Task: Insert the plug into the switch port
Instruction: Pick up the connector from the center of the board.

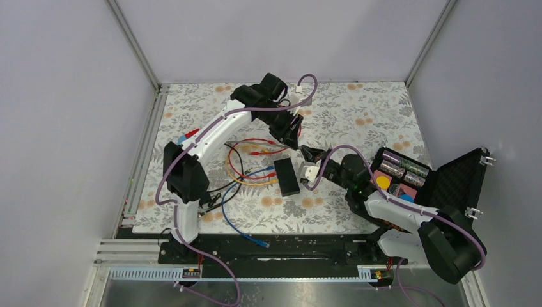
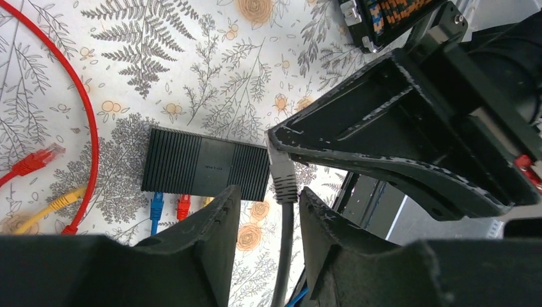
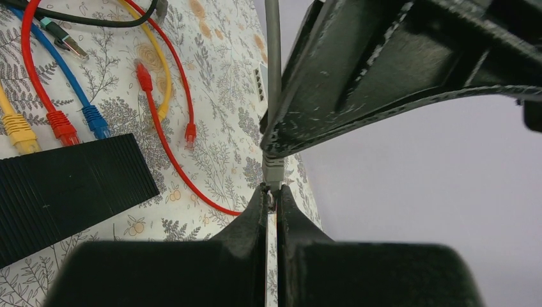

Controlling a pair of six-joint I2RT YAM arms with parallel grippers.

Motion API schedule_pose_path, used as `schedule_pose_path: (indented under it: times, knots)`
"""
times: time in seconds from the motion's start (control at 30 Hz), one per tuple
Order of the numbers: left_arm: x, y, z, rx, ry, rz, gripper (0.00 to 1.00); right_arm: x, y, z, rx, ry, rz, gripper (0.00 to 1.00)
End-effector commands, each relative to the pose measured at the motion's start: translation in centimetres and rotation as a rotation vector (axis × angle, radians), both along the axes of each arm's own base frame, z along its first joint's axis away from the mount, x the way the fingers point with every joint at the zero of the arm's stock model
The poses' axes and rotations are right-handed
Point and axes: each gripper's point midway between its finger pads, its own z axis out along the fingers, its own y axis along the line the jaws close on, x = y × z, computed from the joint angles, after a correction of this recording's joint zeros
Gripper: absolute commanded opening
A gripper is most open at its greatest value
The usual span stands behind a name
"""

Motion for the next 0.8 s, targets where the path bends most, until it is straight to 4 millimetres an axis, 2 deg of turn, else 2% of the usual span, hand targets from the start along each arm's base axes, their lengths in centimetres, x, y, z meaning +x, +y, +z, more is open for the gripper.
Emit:
schedule_pose_path:
  times: [0.0,0.4,0.7,0.77]
  knots:
    - [-0.2,-0.2,0.6,-0.027,0.008,-0.024,0.38,-0.1,0.7,3.0,0.04,-0.091,0.032,0.0]
    - [-0.3,-0.8,0.0,-0.02,0.026,-0.039,0.36,0.2,0.6,2.2,0.026,-0.069,0.017,0.0]
    - [0.0,-1.4,0.1,-0.023,0.014,-0.04,0.25,0.1,0.8,1.7,0.011,-0.042,0.027,0.0]
    - [0.1,-1.4,0.1,-0.024,0.014,-0.04,0.18,0.1,0.8,1.6,0.01,-0.04,0.025,0.0]
